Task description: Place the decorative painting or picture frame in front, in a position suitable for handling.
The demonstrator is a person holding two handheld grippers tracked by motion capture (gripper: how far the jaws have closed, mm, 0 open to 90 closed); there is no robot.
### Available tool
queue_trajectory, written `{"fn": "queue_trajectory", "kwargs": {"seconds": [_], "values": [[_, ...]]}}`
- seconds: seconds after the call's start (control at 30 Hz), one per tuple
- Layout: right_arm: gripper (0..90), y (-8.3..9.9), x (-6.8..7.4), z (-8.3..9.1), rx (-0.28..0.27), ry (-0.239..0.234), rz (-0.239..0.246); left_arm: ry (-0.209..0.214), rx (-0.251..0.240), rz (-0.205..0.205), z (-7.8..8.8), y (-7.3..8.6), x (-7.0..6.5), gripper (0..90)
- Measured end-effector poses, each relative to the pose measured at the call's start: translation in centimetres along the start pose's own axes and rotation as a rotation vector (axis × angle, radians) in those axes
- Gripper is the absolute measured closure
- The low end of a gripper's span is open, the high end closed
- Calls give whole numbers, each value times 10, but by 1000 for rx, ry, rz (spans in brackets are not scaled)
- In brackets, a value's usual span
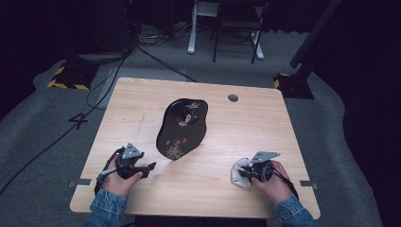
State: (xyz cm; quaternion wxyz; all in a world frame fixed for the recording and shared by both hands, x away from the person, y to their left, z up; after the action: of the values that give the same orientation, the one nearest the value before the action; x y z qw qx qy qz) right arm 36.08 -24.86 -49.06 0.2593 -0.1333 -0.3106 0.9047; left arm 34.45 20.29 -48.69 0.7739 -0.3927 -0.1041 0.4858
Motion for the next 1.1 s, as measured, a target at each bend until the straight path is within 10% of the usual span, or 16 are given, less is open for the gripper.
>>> {"fn": "queue_trajectory", "kwargs": {"seconds": [0.13,0.4,0.53,0.67,1.1], "values": [[796,1,-11,7,5,78,0,9,-11,1,0,-2,-1,346],[751,29,-65,34,-26,294,-153,14,16,17,-4,-1,4,343],[594,39,-75,23,16,268,-195,38,16,21,-4,-4,3,342],[471,13,-66,32,-63,301,-145,65,0,50,2,-6,4,342],[408,-108,-28,0,-322,0,38,111,-98,11,23,-37,-24,348]]}}
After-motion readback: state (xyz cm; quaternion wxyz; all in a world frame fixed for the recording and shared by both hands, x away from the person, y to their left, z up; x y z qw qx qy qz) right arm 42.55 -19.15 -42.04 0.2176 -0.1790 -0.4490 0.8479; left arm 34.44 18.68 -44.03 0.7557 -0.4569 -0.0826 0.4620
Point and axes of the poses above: each handheld gripper's, and its own axes: z roughly backward along the jaws, y roughly out of its underside, x roughly to its left, the point moved 1 cm from there along -z, roughly forward along the jaws, and after that the axes turned 10 degrees about z, right-handed, at the moved point
